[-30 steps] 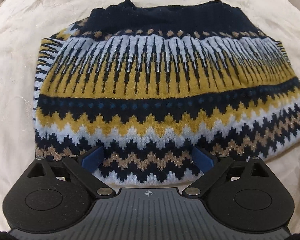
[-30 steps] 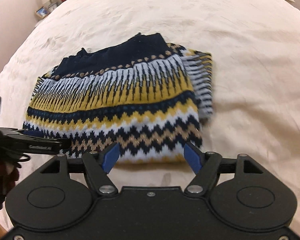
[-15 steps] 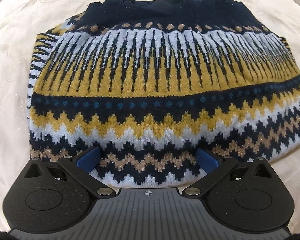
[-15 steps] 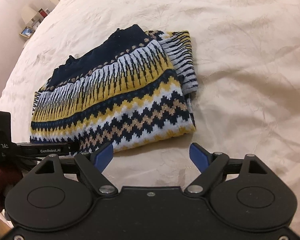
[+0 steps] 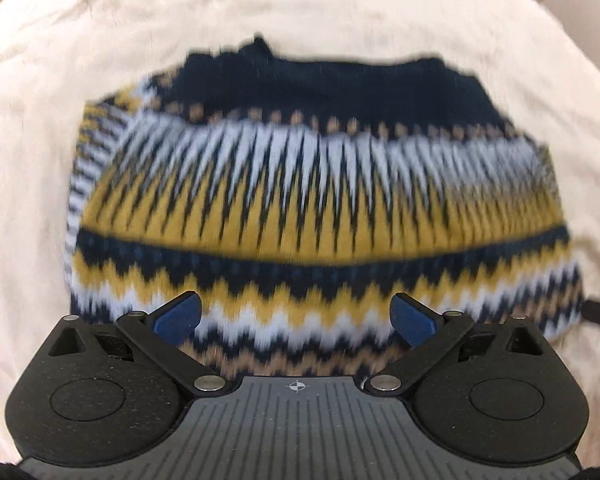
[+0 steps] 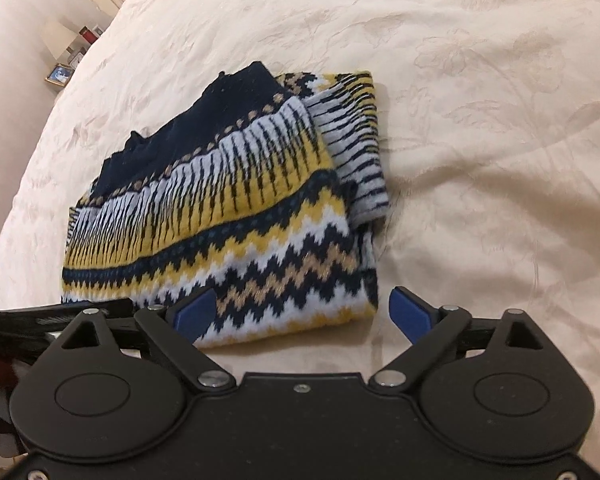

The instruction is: Fold small clothes

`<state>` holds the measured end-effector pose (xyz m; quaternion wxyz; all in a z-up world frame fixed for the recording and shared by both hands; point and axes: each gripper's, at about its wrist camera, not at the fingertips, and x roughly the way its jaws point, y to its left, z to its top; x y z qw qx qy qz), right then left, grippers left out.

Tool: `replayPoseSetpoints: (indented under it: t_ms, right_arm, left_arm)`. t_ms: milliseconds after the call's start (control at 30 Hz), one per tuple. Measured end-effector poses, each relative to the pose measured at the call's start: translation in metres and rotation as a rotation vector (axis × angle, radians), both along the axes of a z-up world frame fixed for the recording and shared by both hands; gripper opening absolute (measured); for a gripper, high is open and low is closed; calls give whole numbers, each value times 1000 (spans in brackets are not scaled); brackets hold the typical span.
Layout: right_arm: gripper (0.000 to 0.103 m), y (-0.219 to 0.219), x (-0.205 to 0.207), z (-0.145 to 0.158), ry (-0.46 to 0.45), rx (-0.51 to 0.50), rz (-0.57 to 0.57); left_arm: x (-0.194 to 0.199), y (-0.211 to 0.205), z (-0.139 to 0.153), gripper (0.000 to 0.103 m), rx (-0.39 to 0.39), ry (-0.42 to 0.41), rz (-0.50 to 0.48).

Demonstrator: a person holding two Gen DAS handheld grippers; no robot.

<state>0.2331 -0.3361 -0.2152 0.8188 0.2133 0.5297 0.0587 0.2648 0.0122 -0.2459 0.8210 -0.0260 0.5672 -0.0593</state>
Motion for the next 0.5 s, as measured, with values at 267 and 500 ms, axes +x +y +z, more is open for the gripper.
replayPoseSetpoints:
  t_ms: [267, 500]
  right_arm:
    - [96, -20, 29, -13, -6, 53, -7]
    - [99, -32, 50, -31, 17, 113, 23]
  left_arm:
    - [60, -14, -10, 102, -1, 0, 71]
    - [91, -28, -39, 103, 65, 73, 73]
